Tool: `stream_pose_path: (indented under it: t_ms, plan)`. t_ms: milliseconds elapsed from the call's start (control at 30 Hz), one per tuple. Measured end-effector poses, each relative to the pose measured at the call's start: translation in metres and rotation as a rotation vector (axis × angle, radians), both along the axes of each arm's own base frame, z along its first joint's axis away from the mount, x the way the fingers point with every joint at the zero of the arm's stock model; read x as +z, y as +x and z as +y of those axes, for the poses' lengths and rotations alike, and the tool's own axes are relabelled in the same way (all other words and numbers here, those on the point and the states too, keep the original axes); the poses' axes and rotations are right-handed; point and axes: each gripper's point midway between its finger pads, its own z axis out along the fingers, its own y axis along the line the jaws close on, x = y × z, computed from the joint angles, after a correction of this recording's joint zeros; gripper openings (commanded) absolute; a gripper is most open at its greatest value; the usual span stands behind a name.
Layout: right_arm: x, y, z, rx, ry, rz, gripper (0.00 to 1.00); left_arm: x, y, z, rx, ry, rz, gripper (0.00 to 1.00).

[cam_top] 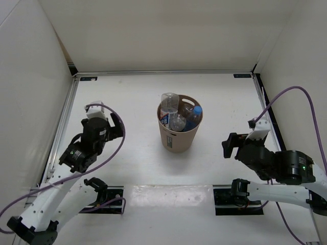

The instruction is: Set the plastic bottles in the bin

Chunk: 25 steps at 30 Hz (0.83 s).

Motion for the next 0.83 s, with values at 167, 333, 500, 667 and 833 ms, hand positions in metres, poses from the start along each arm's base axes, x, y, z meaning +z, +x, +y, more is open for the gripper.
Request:
stream_pose_path:
  t_ms: [167,333,500,667,833]
  plan:
    - [0.002,-0.001,-0.004,0.002,0.028,-0.008,0.9,-0.012,0.006,0.023,0.082,-0.091,0.043,1.0]
    - [-0.002,-0.001,-0.002,0.008,0.01,-0.004,0.9,-0.044,0.015,0.023,0.077,-0.16,0.152,1.0]
    - [-0.003,0.0,-0.001,0.002,-0.003,-0.001,0.9,-0.051,0.013,0.02,0.065,-0.192,0.173,1.0]
    - [-0.003,0.001,-0.001,-0.007,-0.011,0.001,0.9,-0.039,0.013,0.02,0.063,-0.212,0.117,1.0]
    - [-0.005,0.002,0.001,-0.005,-0.033,0.004,0.9,-0.036,0.017,0.019,0.058,-0.214,0.099,1.0]
